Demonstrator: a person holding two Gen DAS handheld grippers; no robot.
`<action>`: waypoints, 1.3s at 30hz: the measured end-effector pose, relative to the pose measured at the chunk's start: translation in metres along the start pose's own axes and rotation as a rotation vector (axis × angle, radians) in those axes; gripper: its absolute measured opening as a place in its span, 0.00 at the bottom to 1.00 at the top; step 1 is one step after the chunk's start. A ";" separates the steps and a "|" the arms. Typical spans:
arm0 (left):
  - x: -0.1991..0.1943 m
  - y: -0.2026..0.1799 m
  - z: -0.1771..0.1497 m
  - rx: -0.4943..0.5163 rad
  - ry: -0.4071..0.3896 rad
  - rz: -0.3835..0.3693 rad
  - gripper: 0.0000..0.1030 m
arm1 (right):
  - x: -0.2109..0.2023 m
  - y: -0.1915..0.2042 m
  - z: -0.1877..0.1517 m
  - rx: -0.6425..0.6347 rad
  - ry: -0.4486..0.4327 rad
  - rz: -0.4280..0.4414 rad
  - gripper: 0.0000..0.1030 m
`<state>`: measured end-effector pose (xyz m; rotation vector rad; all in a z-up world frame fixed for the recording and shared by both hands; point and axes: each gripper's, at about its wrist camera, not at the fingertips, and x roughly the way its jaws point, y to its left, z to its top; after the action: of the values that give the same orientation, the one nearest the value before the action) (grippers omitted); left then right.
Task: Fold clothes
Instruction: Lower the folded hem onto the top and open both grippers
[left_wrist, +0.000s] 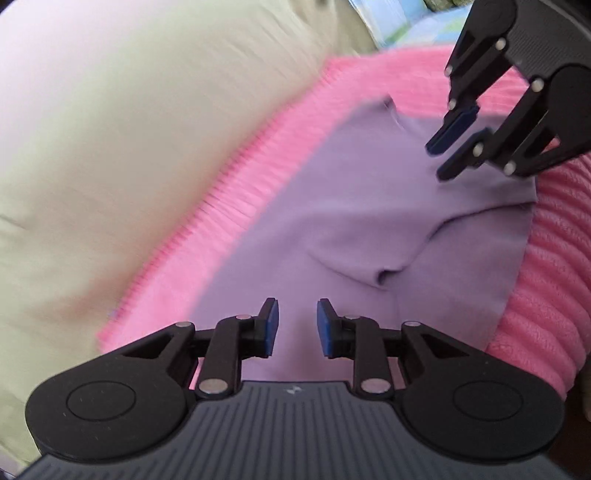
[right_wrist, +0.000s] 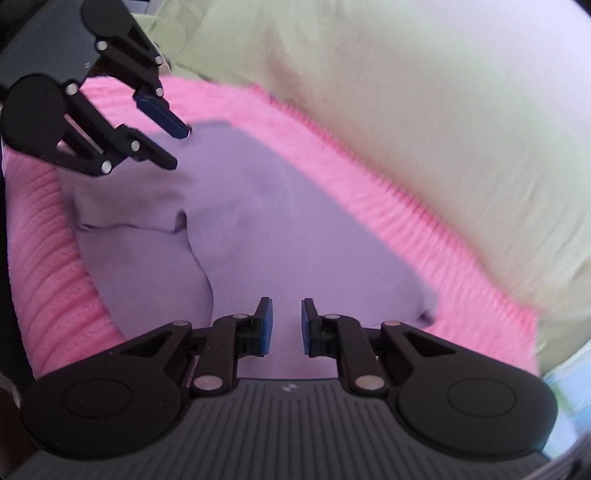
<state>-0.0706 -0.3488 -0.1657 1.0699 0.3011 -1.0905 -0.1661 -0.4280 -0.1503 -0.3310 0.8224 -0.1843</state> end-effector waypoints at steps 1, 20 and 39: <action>-0.001 -0.008 -0.013 0.039 0.001 0.020 0.30 | 0.006 -0.004 -0.004 0.024 0.022 0.015 0.11; 0.029 0.027 -0.006 0.082 0.000 0.110 0.34 | 0.062 -0.109 -0.001 0.284 0.039 -0.165 0.03; -0.033 -0.049 -0.008 0.019 0.031 -0.016 0.24 | -0.016 0.036 0.008 0.112 -0.088 -0.016 0.24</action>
<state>-0.1247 -0.3262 -0.1744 1.1039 0.3252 -1.0931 -0.1697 -0.3882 -0.1469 -0.2388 0.7201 -0.2282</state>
